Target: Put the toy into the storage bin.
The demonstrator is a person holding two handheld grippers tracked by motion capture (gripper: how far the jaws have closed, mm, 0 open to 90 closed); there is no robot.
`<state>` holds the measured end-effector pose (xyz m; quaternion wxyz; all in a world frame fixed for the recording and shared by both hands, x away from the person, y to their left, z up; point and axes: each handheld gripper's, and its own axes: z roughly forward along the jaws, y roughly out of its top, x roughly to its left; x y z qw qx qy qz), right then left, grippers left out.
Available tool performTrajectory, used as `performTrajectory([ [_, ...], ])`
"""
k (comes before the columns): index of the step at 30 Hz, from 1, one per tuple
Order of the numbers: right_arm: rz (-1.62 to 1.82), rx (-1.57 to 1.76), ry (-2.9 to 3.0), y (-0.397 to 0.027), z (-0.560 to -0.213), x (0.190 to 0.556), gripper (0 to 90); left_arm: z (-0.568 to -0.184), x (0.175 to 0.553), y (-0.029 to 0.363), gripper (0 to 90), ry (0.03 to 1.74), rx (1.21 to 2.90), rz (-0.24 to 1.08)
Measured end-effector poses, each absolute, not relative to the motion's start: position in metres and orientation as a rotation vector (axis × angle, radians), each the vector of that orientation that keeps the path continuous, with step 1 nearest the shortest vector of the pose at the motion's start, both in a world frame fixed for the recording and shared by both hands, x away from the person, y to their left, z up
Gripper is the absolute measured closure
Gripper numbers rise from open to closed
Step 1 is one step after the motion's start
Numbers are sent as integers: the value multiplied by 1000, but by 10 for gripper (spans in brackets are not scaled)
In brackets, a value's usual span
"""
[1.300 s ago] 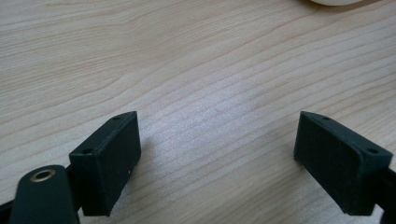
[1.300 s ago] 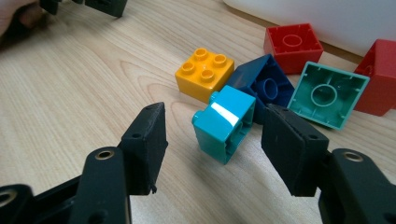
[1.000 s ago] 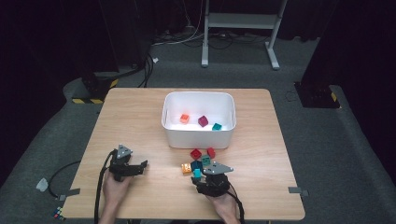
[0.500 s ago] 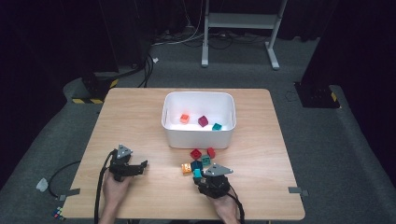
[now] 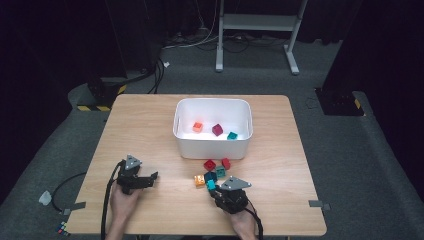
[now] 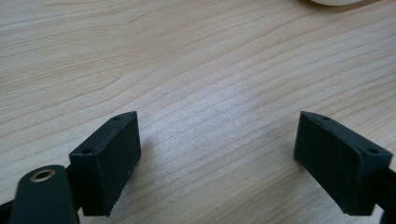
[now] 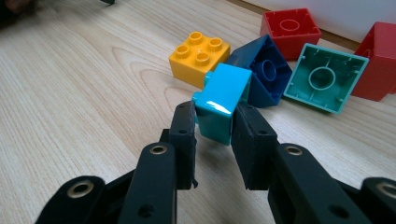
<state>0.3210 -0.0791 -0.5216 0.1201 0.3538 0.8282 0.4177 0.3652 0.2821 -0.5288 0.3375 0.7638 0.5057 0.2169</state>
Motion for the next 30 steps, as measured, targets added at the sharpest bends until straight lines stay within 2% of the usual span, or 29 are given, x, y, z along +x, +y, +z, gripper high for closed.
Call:
performTrajectory([
  [30, 1240, 986, 2406, -86, -513, 316, 720, -529, 365, 282, 148, 1318, 1990, 565],
])
